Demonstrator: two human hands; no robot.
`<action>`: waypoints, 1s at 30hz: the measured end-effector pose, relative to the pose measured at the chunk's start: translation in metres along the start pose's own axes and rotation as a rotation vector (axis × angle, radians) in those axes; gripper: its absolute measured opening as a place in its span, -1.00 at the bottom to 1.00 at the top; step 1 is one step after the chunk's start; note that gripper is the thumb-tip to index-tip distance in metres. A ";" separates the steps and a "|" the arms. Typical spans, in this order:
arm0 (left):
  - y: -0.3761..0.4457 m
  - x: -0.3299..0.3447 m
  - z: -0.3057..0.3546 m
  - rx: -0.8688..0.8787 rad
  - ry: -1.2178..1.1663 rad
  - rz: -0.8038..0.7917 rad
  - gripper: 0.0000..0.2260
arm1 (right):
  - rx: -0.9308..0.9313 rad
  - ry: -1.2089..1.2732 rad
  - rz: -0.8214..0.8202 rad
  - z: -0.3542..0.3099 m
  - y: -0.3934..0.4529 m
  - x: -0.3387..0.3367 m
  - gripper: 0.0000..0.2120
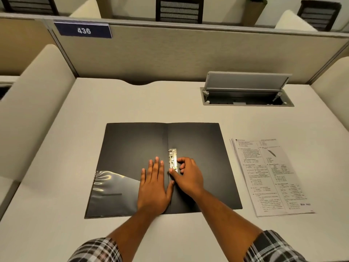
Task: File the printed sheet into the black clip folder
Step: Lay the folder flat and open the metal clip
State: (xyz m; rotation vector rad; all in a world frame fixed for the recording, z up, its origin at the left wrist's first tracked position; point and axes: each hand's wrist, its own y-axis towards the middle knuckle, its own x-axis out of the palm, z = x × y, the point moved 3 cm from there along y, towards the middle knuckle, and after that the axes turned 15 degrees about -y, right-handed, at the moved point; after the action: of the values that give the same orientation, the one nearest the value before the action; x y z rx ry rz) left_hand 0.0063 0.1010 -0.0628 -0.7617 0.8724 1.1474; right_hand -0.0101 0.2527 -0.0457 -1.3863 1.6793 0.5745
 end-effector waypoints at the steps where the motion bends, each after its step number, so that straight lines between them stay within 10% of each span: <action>1: 0.000 0.000 -0.001 -0.001 0.001 0.000 -0.32 | 0.001 -0.004 -0.002 0.000 0.000 0.001 -0.54; 30: -0.001 0.002 -0.001 0.003 -0.042 0.021 -0.30 | 0.183 0.363 -0.253 -0.027 0.017 -0.009 -0.66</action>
State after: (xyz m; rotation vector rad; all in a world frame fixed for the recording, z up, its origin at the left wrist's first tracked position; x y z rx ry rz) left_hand 0.0076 0.1008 -0.0648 -0.7256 0.8488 1.1768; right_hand -0.0353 0.2413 -0.0267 -1.6033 1.7463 0.0229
